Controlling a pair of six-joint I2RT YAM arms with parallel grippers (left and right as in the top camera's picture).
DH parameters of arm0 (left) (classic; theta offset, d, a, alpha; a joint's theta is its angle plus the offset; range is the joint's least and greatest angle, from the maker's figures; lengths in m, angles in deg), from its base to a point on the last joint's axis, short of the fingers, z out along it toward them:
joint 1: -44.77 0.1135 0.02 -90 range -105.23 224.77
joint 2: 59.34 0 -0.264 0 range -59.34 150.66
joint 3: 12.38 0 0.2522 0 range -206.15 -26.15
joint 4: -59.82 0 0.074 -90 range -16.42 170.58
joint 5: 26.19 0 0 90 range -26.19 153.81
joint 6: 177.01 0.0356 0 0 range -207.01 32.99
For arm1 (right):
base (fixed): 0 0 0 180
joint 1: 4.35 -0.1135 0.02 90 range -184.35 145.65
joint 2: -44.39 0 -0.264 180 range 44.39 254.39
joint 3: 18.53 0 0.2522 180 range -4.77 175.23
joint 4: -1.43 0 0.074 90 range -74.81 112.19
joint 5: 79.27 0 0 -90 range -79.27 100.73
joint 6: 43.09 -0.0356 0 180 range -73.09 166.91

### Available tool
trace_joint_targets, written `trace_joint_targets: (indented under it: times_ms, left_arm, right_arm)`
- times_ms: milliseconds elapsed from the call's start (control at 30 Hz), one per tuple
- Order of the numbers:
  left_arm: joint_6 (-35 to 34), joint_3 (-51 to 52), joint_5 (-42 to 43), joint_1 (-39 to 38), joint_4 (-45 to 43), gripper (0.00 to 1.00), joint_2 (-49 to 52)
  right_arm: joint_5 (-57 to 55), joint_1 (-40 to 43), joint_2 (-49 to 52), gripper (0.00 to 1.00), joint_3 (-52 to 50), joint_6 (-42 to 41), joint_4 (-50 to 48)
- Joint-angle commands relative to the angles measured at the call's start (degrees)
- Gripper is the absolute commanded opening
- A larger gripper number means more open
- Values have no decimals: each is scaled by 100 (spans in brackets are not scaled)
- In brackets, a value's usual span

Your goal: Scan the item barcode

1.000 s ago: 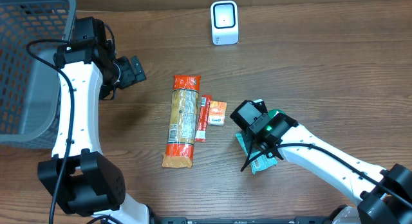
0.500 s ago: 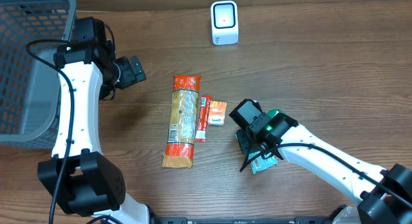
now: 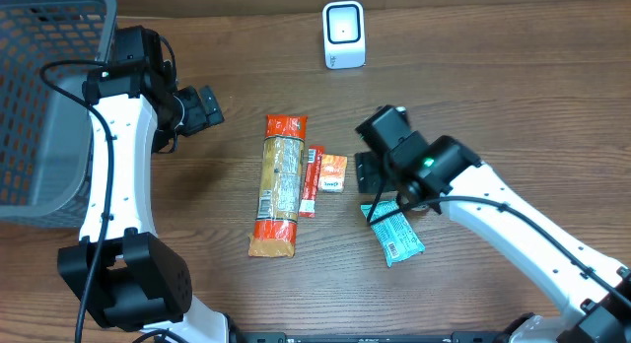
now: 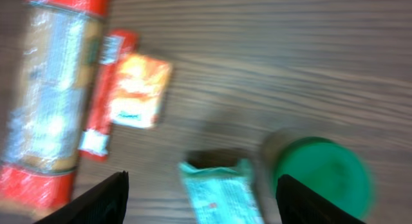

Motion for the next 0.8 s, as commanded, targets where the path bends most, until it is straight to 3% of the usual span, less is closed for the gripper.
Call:
trace_joint_targets:
  times_ms: [0, 200, 767]
  left_arm:
    - [92, -101, -20, -35, 11, 100, 13]
    - [92, -101, -20, -28, 11, 100, 13]
    - [90, -101, -17, -33, 11, 100, 13]
  right_arm:
    - [-459, 376, -28, 75, -20, -756, 295]
    - [-413, 822, -9, 78, -450, -1023, 409]
    - [-286, 820, -9, 79, -1290, -1047, -551]
